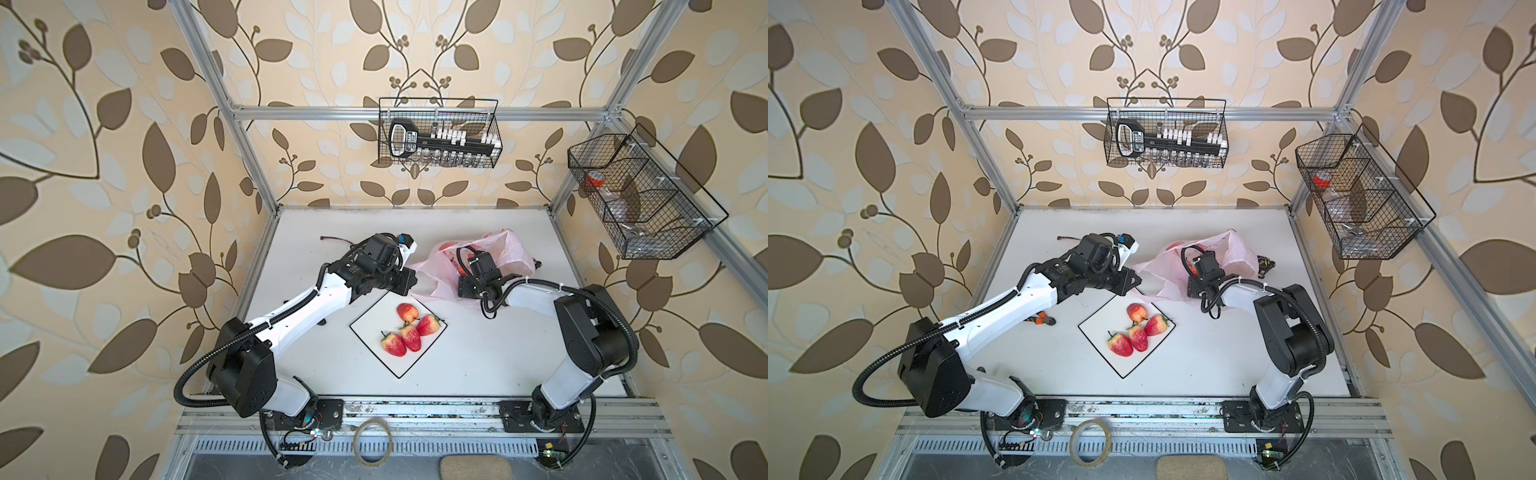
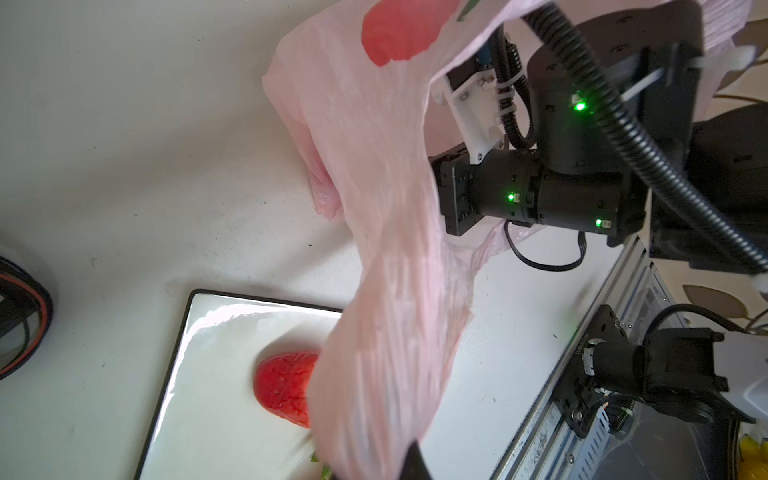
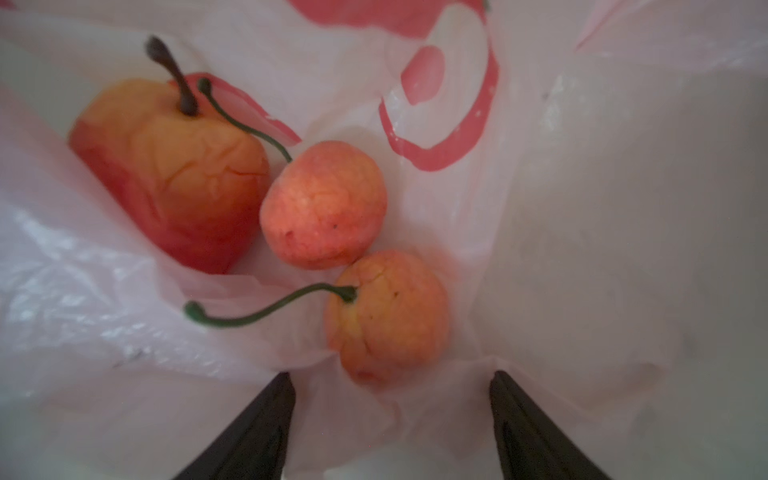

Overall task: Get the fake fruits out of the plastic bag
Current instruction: 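Lower the right gripper into the bag and grasp a fake peach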

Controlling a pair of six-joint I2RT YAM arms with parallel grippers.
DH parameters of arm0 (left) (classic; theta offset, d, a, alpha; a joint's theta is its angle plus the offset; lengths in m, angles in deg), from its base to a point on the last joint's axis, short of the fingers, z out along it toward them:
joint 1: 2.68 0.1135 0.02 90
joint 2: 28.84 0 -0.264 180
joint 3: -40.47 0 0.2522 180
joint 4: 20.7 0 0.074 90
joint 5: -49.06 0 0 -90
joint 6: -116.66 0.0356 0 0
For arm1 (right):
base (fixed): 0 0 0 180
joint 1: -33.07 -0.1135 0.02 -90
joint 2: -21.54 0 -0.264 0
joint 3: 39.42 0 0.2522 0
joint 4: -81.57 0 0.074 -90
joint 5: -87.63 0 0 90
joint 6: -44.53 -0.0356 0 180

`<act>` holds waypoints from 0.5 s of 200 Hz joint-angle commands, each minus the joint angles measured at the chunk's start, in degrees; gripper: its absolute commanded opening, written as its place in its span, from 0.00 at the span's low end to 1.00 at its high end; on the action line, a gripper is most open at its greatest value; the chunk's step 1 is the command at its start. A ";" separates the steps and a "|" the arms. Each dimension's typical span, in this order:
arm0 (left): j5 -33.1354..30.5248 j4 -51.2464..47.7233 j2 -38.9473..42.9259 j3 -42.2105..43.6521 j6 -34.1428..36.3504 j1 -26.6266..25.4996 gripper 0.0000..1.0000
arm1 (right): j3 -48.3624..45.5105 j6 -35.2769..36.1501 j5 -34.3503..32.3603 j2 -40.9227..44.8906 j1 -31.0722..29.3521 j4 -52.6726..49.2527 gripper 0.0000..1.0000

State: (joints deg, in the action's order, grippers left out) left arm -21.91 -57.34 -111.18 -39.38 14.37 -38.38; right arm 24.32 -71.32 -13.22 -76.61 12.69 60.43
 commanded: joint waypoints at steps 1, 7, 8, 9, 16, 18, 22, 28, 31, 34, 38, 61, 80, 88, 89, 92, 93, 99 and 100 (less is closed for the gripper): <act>-0.13 -0.42 2.26 0.85 1.43 -0.52 0.00 | 1.18 1.02 -1.57 -1.68 0.11 -1.22 0.74; -0.21 -0.54 2.19 1.02 1.53 -0.52 0.00 | 1.09 0.95 -1.07 -1.50 0.16 -1.18 0.74; -0.21 -0.57 2.19 1.08 1.50 -0.51 0.00 | 1.09 0.96 -0.96 -1.51 0.16 -1.21 0.74; -0.26 -0.58 2.23 1.15 1.54 -0.51 0.00 | 1.04 0.97 -0.85 -1.47 0.16 -1.22 0.74; -0.38 -0.67 2.20 1.28 1.62 -0.55 0.00 | 0.93 0.89 -0.08 -0.87 0.16 -1.15 0.75; -0.39 -0.68 2.17 1.37 1.58 -0.56 0.00 | 0.87 0.86 0.19 -0.63 0.14 -1.15 0.75; -0.39 -0.79 2.19 1.41 1.58 -0.51 0.00 | 0.79 0.80 0.57 -0.03 0.13 -1.18 0.75; -0.39 -0.82 2.06 1.55 1.64 -0.59 0.00 | 0.67 0.63 1.19 1.08 0.10 -1.20 0.76; -0.38 -0.85 2.03 1.57 1.63 -0.60 0.00 | 0.65 0.51 1.40 1.71 0.14 -1.16 0.76; -0.39 -0.94 1.97 1.59 1.59 -0.52 0.00 | 0.61 0.49 1.59 2.45 0.10 -1.15 0.76; -0.37 -1.00 1.87 1.57 1.58 -0.51 0.00 | 0.57 0.43 1.85 3.41 0.11 -1.18 0.77; -0.32 -1.18 1.41 1.40 1.68 -0.53 0.00 | 0.56 0.57 2.14 8.97 0.33 -1.06 0.83; -0.34 -1.18 1.22 1.22 1.80 -0.52 0.00 | 0.47 1.10 2.14 11.88 0.85 -0.41 0.87; -0.39 -1.15 1.14 1.13 1.83 -0.55 0.00 | 0.39 1.22 2.06 12.40 1.07 0.03 0.87; -0.39 -1.18 1.09 1.13 1.83 -0.53 0.00 | 0.39 1.19 2.06 12.43 1.10 0.05 0.87; -0.39 -1.16 1.05 1.06 1.90 -0.57 0.00 | 0.39 1.23 2.06 12.52 1.33 0.21 0.87; -0.39 -1.14 1.05 1.05 1.87 -0.54 0.00 | 0.39 1.19 2.06 12.53 1.36 0.23 0.87; -0.38 -1.24 0.96 0.91 1.84 -0.58 0.00 | 0.39 0.91 2.10 12.39 1.72 0.55 0.87; -0.39 -1.22 0.96 0.94 1.84 -0.59 0.00 | 0.39 0.81 2.13 12.33 1.78 0.62 0.87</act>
State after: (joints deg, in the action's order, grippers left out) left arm -21.94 -58.10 -111.01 -38.02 14.78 -38.38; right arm 24.38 -70.73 -11.52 -64.72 13.39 60.48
